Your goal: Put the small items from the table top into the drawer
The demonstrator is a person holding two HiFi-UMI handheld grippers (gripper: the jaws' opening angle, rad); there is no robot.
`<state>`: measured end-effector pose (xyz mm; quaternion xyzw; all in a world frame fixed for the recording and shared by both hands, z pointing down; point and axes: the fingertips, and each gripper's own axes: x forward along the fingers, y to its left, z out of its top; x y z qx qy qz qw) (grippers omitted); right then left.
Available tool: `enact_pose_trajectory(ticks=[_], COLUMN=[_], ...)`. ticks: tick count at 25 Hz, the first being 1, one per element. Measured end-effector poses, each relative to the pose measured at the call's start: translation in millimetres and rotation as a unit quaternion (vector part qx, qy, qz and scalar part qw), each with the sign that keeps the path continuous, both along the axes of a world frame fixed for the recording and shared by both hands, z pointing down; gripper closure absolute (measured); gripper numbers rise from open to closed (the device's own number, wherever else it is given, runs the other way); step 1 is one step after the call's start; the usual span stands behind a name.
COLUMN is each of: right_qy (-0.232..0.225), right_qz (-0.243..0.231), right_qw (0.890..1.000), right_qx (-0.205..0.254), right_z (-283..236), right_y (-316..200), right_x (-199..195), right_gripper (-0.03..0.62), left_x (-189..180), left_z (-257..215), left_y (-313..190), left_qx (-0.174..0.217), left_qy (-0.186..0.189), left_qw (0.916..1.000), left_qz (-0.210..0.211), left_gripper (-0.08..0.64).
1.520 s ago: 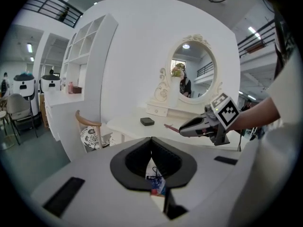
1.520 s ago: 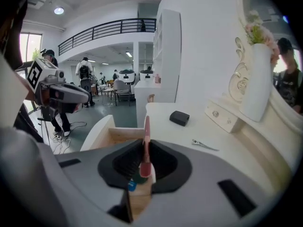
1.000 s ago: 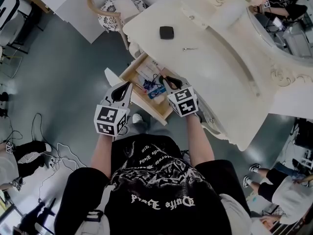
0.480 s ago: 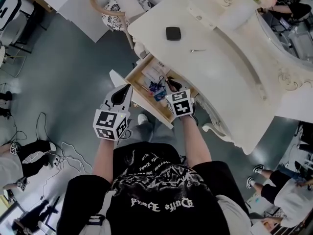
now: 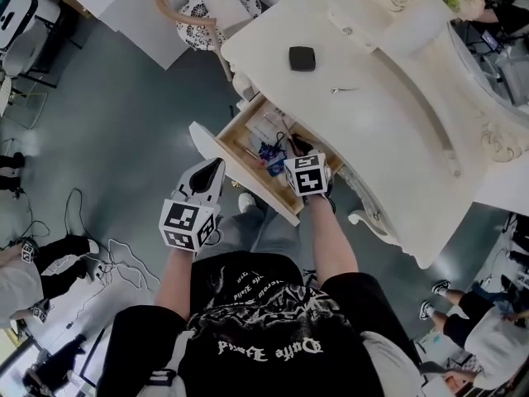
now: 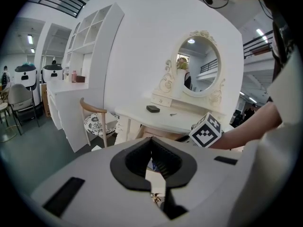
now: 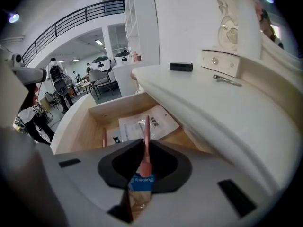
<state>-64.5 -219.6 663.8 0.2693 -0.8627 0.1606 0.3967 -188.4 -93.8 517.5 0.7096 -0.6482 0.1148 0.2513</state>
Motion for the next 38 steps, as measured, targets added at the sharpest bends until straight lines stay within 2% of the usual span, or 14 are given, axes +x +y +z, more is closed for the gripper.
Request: enact_pose_trajectory(ticks=[6,18,28,38], right_qy=[0.002,0.016,0.039,0.020], right_qz=[0.021,0.030,0.032,0.055], right_qw=[1.000,0.999,0.999,0.997], right_qx=[-0.011,-0.017,-0.020,-0.045], right_z=[16.1,37.7,48.2,54.4], right_y=[-4.1,-7.5,-2.9,-2.1], right_x=[1.1,-3.0,-7.3,-7.3], right_gripper=[0.534,0.534,0.532,0.523], left_x=[-3.6,-6.9,-19.3,-20.6], left_z=[2.3,21.4,33.9,40.3], left_y=[1.8,4.3,13.8,17.4], left_qx=[0.004,-0.011,-0.032,-0.043], left_qy=[0.004,-0.006,-0.009,-0.014], left_qw=[1.0000,0.9999,0.9994,0.9990], left_qz=[0.002,0.010,-0.006,0.000], left_gripper=[0.545,0.545,0.543,0.545])
